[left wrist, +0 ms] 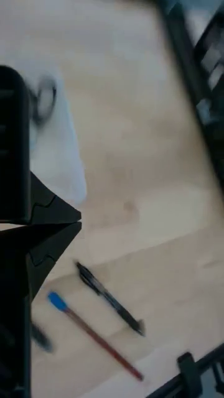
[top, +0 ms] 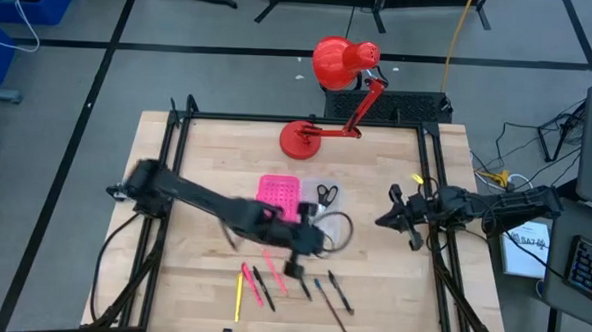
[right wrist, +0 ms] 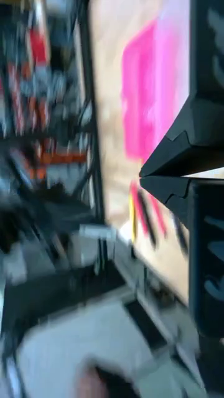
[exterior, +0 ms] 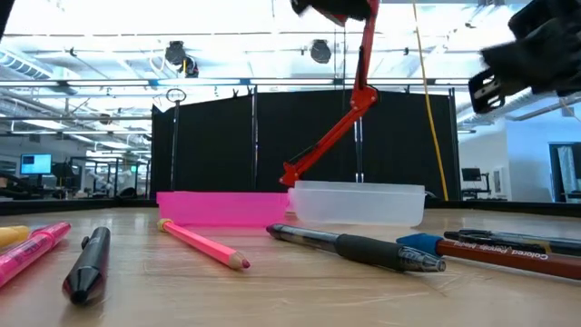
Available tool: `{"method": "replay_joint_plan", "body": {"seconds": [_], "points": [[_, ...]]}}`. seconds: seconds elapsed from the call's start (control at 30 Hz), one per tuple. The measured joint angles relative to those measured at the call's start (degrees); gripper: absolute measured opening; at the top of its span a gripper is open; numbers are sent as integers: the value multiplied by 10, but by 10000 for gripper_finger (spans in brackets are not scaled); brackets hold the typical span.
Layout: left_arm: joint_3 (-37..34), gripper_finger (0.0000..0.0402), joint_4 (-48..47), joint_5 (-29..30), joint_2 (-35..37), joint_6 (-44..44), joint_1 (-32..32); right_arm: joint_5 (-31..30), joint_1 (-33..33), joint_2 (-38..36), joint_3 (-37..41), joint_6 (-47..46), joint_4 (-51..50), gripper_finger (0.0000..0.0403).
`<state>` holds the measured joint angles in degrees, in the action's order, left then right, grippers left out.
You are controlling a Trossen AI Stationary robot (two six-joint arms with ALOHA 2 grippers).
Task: Pick & place school supplies into a supply box
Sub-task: Put the right black transparent pen into the pink supply box
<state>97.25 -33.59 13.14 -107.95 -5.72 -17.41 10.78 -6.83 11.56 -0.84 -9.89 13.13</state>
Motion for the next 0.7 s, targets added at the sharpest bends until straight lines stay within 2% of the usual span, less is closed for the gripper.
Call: {"method": "replay_joint_plan", "body": {"seconds": [0.13,0.27,0.37,0.53,0.7], "points": [[-22,1,-39,-3,106,-58,15,49,0,-1,0,0,8,0],[-103,0,-30,-11,219,-90,29,58,0,0,0,1,8,0],[-205,0,55,-8,311,-64,39,58,0,0,0,14,22,0],[-414,0,228,-31,463,-5,65,54,0,0,0,58,34,0],[-606,1,372,-75,571,14,98,18,0,1,0,82,28,0]]}}
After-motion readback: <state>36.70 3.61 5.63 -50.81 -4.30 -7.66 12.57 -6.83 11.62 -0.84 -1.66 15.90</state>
